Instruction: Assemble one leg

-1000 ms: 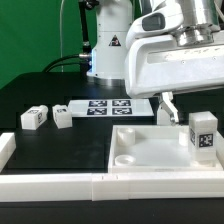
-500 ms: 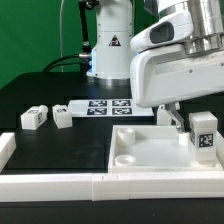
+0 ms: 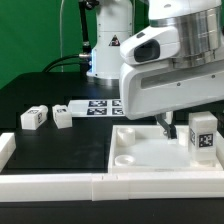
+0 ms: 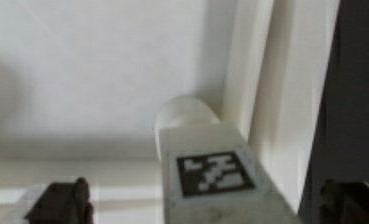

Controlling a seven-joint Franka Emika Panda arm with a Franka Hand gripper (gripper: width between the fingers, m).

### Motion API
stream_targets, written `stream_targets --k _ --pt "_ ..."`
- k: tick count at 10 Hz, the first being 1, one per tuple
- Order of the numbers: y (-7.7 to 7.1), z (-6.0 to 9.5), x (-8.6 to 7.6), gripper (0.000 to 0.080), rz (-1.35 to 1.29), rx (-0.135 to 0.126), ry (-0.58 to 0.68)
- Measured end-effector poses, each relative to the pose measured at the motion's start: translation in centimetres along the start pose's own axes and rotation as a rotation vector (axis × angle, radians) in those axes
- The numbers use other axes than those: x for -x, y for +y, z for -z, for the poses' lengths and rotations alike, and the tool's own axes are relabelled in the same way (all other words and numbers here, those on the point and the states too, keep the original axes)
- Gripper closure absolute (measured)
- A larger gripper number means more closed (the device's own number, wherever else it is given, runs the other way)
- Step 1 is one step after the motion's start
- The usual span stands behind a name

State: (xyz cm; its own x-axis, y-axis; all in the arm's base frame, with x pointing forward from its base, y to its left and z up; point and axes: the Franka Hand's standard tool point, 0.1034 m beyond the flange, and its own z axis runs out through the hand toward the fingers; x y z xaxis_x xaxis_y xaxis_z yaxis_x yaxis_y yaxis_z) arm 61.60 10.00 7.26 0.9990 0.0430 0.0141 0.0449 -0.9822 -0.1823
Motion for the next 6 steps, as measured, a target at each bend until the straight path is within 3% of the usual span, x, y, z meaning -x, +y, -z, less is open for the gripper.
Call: stream_targets --k 3,5,6 --pt "-0.58 -0.27 0.14 0.0150 0.009 0.003 0.014" --pt "-0.73 -0.29 0.06 0.0402 0.012 0.003 0.015" --pt "-0.68 -0.32 0.06 0.0402 0.012 0.004 0.015"
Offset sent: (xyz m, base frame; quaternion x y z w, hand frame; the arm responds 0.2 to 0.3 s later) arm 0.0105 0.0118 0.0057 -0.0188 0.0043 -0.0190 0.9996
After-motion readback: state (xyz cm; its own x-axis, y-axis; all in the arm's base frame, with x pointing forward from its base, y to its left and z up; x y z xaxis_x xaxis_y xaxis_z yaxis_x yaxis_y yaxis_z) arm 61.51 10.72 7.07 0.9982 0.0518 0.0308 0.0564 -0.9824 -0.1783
